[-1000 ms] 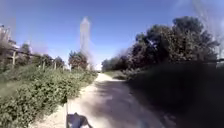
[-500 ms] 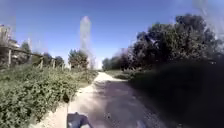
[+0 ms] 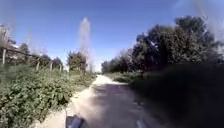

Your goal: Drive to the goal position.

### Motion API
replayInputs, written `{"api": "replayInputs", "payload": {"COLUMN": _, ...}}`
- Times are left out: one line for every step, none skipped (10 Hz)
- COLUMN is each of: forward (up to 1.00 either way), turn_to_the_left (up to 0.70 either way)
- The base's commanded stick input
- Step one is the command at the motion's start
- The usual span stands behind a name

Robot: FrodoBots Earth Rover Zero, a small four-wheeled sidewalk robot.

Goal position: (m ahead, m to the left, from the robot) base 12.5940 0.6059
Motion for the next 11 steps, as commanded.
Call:
{"api": "replayInputs", "payload": {"forward": 0.50, "turn_to_the_left": 0.00}}
{"api": "replayInputs", "payload": {"forward": 0.50, "turn_to_the_left": 0.00}}
{"api": "replayInputs", "payload": {"forward": 0.50, "turn_to_the_left": 0.00}}
{"api": "replayInputs", "payload": {"forward": 0.50, "turn_to_the_left": 0.00}}
{"api": "replayInputs", "payload": {"forward": 0.50, "turn_to_the_left": 0.00}}
{"api": "replayInputs", "payload": {"forward": 0.50, "turn_to_the_left": 0.00}}
{"api": "replayInputs", "payload": {"forward": 0.50, "turn_to_the_left": 0.00}}
{"api": "replayInputs", "payload": {"forward": 0.50, "turn_to_the_left": 0.00}}
{"api": "replayInputs", "payload": {"forward": 0.50, "turn_to_the_left": 0.00}}
{"api": "replayInputs", "payload": {"forward": 0.50, "turn_to_the_left": 0.00}}
{"api": "replayInputs", "payload": {"forward": 0.50, "turn_to_the_left": 0.00}}
